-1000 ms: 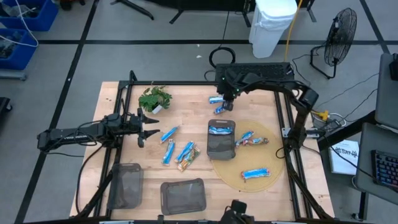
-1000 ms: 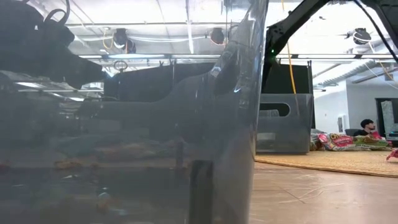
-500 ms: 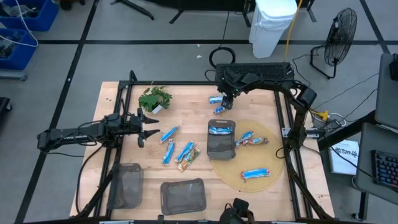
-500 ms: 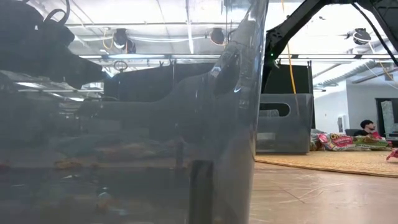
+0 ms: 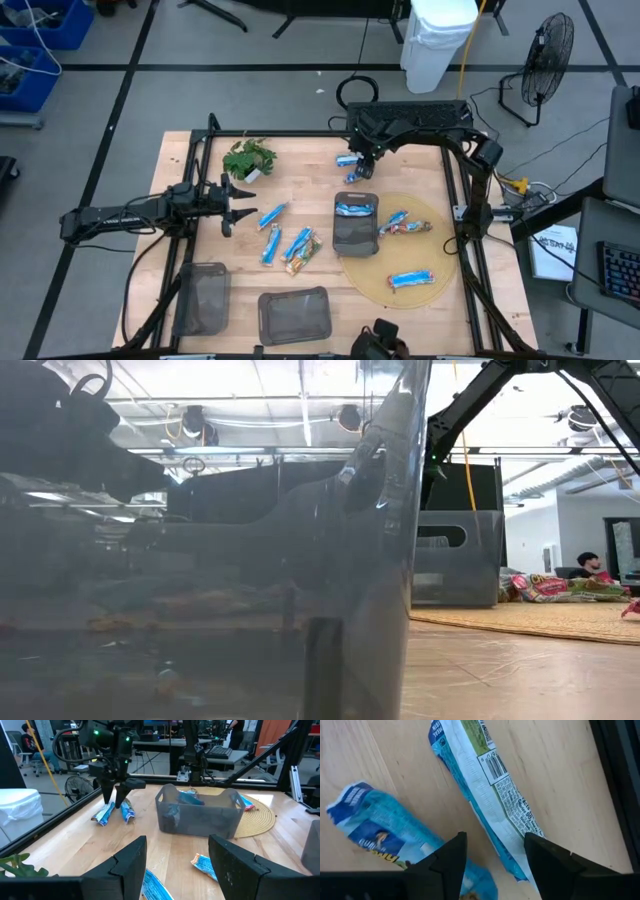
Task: Pick and place Granola Bars by type
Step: Put the top blue granola bar into the top right black bin
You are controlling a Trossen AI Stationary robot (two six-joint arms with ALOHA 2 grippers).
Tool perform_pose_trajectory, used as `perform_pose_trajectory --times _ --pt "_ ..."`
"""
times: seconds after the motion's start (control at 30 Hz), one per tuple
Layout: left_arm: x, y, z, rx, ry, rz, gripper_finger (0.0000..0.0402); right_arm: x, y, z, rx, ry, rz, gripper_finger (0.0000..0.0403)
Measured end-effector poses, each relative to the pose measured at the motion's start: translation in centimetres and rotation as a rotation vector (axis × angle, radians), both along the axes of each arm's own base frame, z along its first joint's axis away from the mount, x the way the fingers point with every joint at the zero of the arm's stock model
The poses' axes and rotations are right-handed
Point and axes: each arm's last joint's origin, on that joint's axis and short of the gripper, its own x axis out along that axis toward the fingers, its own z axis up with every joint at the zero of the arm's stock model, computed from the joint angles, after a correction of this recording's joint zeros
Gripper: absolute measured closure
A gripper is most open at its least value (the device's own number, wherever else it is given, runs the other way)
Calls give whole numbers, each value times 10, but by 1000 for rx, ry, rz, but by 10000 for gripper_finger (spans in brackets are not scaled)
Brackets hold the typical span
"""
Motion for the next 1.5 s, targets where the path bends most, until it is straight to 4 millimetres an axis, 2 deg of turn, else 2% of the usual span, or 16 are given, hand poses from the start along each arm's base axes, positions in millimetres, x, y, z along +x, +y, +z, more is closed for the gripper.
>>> perform_pose_trajectory --times 0.27,0.6,0.77,0.9,1.17,1.5 --pt "0 0 0 0 0 0 185 -6 -7 0 5 -4 -41 219" --pt "0 0 0 0 1 0 185 -5 -11 -17 57 9 -66 224" --pt "0 0 0 0 0 1 186 -5 -11 -17 53 7 -67 235" --pt "0 0 0 0 0 0 186 -4 -12 -16 46 0 -69 268" --pt "0 0 0 0 0 1 186 -4 -12 -16 41 -6 -63 387" --pt "0 0 0 0 0 0 186 -2 -13 -15 24 -20 -42 397"
